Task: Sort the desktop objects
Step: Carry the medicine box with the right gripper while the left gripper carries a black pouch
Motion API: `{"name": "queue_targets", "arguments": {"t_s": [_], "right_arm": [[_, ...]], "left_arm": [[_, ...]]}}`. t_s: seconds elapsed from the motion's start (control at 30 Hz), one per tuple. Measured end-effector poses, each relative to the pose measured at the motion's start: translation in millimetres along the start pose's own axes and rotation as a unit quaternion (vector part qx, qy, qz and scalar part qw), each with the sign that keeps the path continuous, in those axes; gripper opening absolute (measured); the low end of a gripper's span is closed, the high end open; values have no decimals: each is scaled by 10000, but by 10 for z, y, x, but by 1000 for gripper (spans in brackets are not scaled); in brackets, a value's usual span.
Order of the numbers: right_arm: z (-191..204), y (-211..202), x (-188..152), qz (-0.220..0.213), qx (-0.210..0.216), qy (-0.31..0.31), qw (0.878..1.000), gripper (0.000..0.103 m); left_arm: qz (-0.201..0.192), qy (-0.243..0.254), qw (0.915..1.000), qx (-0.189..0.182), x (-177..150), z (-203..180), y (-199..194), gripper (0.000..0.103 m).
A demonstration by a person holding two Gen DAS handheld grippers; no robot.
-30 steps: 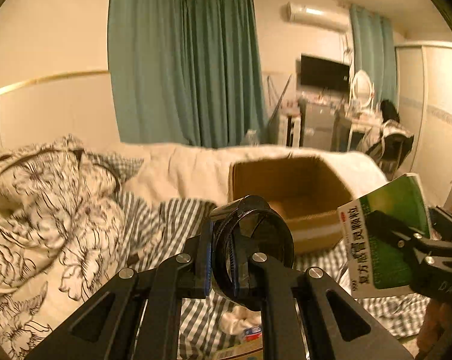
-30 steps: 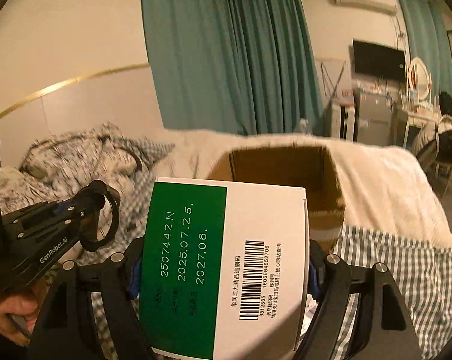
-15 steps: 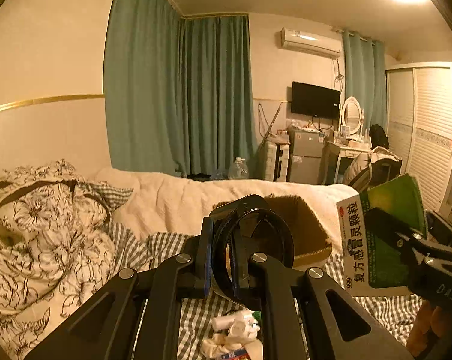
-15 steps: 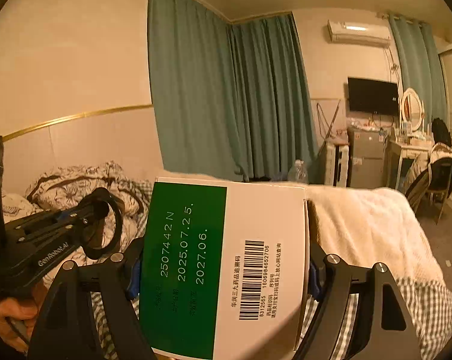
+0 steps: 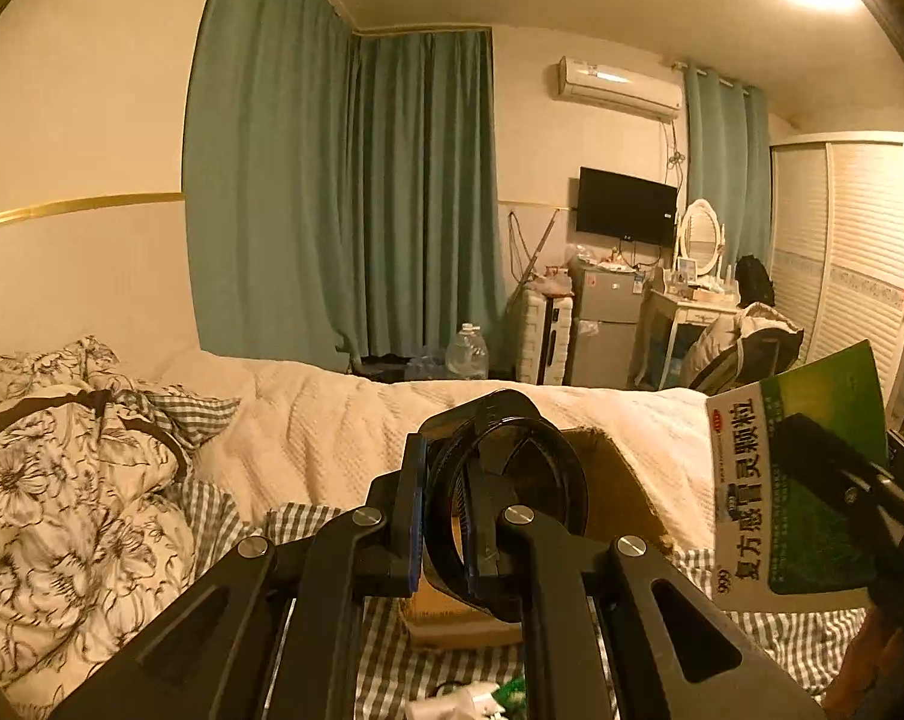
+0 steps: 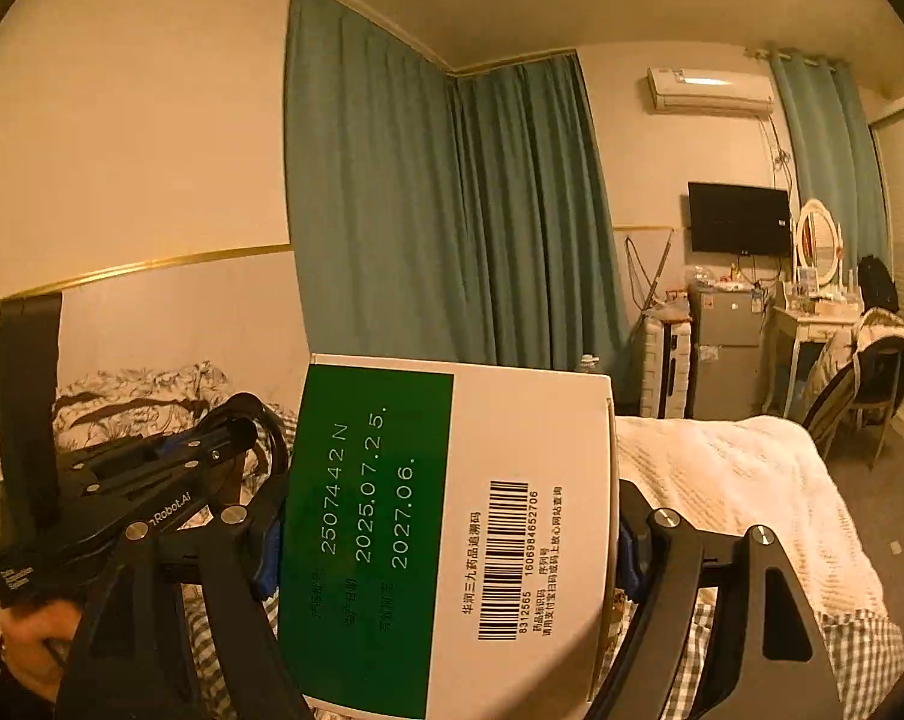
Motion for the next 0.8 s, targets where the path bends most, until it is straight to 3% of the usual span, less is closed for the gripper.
{"name": "queue_targets", "arguments": {"t_s": [0.3, 0.6, 0.8], "right_arm": [[-413, 679, -325, 490, -333, 198, 9980, 78], [-714, 1322, -897, 1047, -667, 157, 9921, 78], [-838, 1597, -1241, 1421, -760, 129, 9868, 78]], "left_arm": [[437, 24, 9990, -31, -315, -54, 742, 10], [1051, -8, 9945, -18, -932, -44, 1500, 10], [1553, -5, 9875, -272, -1318, -169, 1877, 10]]}}
Point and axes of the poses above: each gripper's, at about its wrist camera, not at the fingertips, and y roughly the way its jaws point, z to its left, x to its top, the point moved 8 cm from there along y, roughly the way its jaws point, and after that the axes turned 10 degrees about -z, right-handed, at the moved point
